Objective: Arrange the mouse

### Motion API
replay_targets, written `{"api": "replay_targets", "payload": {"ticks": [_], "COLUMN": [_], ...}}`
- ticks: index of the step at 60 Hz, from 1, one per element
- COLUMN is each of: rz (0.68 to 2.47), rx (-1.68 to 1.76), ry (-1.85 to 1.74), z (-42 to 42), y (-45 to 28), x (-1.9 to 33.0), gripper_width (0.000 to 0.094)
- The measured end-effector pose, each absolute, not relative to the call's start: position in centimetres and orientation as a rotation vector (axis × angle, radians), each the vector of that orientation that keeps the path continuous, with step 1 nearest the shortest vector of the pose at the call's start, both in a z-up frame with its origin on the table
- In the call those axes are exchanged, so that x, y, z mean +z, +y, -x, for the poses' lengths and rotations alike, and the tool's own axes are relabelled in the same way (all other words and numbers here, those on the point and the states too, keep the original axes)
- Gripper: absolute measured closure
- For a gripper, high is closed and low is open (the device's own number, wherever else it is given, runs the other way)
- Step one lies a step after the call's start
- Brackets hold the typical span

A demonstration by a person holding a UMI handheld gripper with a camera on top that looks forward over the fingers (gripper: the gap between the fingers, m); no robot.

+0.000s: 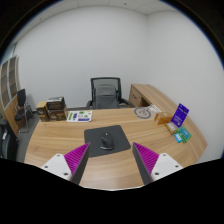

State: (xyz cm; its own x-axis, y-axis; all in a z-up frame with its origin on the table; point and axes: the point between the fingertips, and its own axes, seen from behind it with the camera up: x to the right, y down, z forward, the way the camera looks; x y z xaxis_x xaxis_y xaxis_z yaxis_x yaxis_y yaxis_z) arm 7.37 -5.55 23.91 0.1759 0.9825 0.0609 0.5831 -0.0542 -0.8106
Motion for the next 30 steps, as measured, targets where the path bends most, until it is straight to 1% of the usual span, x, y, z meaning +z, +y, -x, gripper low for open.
{"api": "replay_targets", "payload": {"ticks": [5,11,21,30], "rz": [1.729,1.726,1.737,1.739], "rx": [0.712,0.711,0.703,0.694], "ry": [-1.479,-1.456,-1.497,-1.51], "z": [-11.6,-15.8,-21.5,-23.7], "y": [-5.8,-5.9,-6.6,-6.6], "x": [25.6,26.1,24.5,23.5], "gripper_width": [0.0074,0.0075,0.0077,0.0077]}}
